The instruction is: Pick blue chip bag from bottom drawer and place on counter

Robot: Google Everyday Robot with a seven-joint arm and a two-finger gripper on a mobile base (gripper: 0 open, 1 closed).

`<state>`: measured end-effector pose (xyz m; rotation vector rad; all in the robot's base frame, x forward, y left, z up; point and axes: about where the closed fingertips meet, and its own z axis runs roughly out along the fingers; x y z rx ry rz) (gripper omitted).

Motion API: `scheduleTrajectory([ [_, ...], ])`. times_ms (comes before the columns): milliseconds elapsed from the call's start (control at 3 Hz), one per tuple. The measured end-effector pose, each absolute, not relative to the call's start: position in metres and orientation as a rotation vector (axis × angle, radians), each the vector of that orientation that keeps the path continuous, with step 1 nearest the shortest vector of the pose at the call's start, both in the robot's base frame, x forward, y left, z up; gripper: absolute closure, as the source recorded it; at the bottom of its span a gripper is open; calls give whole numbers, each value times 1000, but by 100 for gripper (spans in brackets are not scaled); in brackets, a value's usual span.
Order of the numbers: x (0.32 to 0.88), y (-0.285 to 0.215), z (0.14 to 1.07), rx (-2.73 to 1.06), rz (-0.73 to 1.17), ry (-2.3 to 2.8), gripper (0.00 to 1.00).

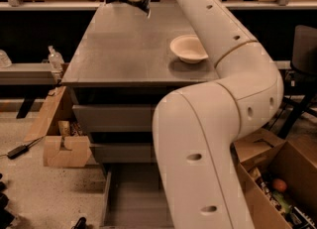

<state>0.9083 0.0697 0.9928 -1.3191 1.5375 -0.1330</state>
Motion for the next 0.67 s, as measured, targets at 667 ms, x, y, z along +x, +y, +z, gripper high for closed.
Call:
scheduleTrajectory([
  [667, 910, 70, 1019, -1290, -147, 1499, 50],
])
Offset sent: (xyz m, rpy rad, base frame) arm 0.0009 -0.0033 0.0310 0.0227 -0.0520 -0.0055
